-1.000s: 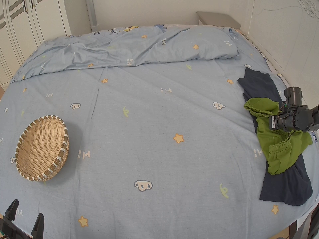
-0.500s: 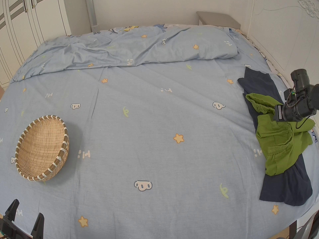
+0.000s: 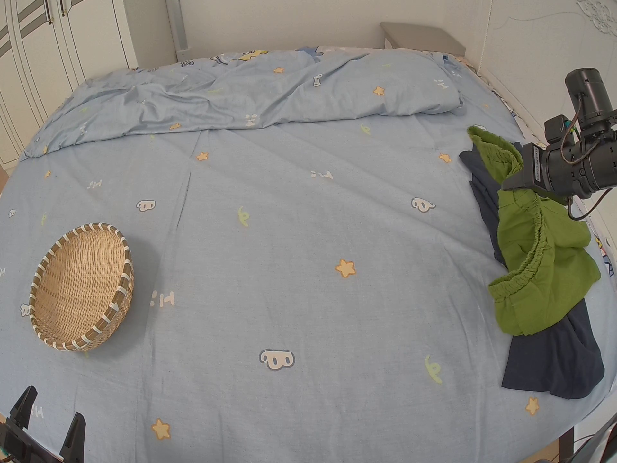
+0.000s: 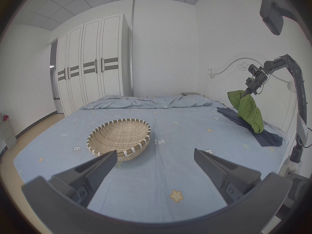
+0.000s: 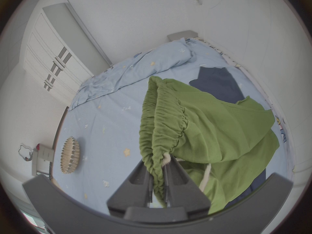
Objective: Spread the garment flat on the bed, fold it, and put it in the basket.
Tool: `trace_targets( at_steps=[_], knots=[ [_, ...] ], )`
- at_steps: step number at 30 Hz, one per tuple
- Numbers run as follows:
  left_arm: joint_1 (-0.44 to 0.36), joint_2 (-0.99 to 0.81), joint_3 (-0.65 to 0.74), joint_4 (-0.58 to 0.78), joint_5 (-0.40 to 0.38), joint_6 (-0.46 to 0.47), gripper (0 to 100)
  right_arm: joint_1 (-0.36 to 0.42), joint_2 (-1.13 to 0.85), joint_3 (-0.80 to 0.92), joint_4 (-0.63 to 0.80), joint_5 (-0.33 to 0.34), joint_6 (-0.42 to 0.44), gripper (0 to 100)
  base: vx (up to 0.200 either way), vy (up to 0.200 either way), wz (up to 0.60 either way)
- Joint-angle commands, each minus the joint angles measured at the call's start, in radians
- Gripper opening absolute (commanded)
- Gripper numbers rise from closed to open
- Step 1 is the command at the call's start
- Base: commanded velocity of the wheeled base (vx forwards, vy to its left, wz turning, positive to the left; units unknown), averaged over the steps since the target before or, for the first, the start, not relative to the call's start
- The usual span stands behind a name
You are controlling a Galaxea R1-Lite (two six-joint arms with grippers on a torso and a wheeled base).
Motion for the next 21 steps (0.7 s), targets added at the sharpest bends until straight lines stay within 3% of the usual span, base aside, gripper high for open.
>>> trace_targets(
  at_steps=[1, 4, 6, 8, 17, 21],
  knots=[
    [0.0, -0.01, 0.016, 0.0, 0.0, 0.0, 100, 0.093, -0.025, -0.022, 0.068, 0.004, 0.038, 0, 0.0, 0.0, 0.0],
    [0.0, -0.01, 0.016, 0.0, 0.0, 0.0, 100, 0.148, -0.022, -0.044, 0.092, 0.003, 0.099, 0, 0.0, 0.0, 0.0],
    [0.0, -0.01, 0.016, 0.0, 0.0, 0.0, 100, 0.213, -0.016, -0.053, 0.085, -0.004, 0.222, 0, 0.0, 0.0, 0.0],
    [0.0, -0.01, 0.015, 0.0, 0.0, 0.0, 100, 0.256, -0.013, -0.044, 0.077, -0.008, 0.265, 0, 0.0, 0.0, 0.0],
    [0.0, -0.01, 0.016, 0.0, 0.0, 0.0, 100, 0.395, 0.046, 0.019, -0.139, -0.077, 0.38, 0, 0.0, 0.0, 0.0],
    [0.0, -0.01, 0.016, 0.0, 0.0, 0.0, 100, 0.512, 0.113, 0.027, -0.234, -0.111, 0.398, 0, 0.0, 0.0, 0.0]
  ],
)
